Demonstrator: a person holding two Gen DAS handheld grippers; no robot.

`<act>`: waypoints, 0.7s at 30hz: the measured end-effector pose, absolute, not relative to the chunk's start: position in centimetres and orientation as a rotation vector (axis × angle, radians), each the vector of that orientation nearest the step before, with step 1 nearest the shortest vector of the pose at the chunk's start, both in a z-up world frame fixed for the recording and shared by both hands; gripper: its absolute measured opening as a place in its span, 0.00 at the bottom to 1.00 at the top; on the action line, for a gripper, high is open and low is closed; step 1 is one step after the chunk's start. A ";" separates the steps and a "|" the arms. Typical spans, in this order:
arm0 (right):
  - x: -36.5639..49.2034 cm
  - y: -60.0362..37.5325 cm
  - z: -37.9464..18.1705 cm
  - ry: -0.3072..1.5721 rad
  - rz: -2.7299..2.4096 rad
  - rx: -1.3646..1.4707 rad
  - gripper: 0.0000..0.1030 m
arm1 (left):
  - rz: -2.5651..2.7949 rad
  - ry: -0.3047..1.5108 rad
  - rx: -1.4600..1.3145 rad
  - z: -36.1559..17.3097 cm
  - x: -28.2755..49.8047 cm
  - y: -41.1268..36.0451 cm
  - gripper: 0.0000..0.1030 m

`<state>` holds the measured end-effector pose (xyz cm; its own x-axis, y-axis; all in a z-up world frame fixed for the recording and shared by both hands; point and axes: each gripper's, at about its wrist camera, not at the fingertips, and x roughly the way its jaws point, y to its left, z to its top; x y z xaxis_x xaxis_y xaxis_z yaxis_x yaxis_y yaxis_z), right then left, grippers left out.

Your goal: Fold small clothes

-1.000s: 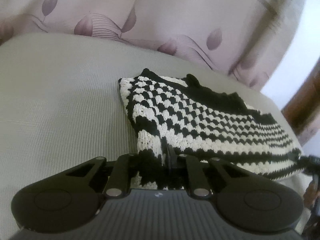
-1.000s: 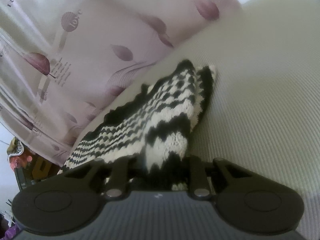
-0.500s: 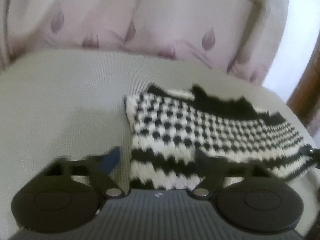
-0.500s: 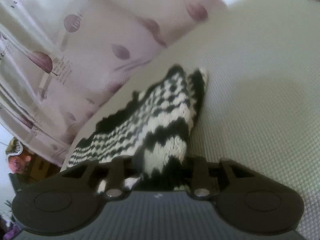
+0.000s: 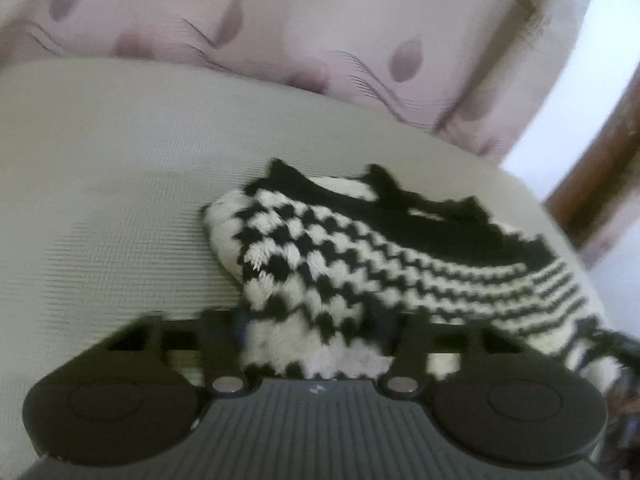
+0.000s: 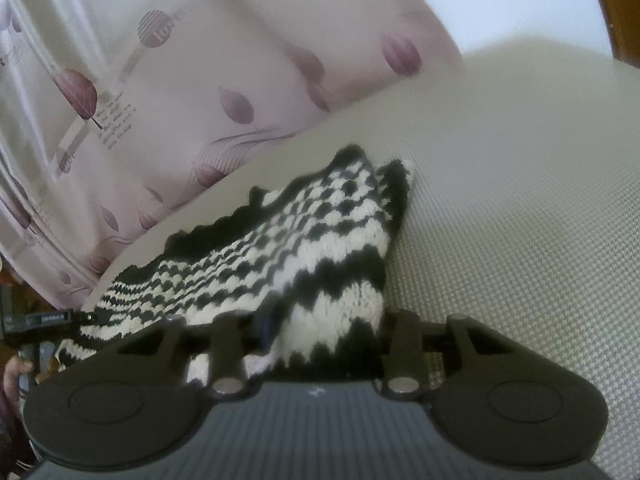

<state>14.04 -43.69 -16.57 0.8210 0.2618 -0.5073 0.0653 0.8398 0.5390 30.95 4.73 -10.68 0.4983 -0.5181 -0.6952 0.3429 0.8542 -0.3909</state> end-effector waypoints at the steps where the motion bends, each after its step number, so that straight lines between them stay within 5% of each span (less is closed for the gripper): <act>1: 14.1 -43.4 -16.5 0.606 0.105 0.554 0.38 | -0.539 0.905 -0.226 -10.9 31.1 4.6 0.38; 7: 14.0 -42.9 -16.3 0.595 0.098 0.530 0.45 | -0.472 0.714 -0.148 -11.8 27.9 3.4 0.39; 14: 13.9 -42.7 -16.2 0.589 0.082 0.516 0.48 | -0.454 0.694 -0.122 -11.8 27.5 3.0 0.41; 21: 14.0 -40.0 -15.7 0.588 0.041 0.332 0.66 | -0.444 0.682 -0.104 -11.7 27.6 2.7 0.43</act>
<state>13.99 -40.01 -15.66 0.8328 0.1319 -0.5376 0.0558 0.9462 0.3186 27.58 2.74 -11.67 0.6869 -0.4293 -0.5863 0.3620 0.9018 -0.2362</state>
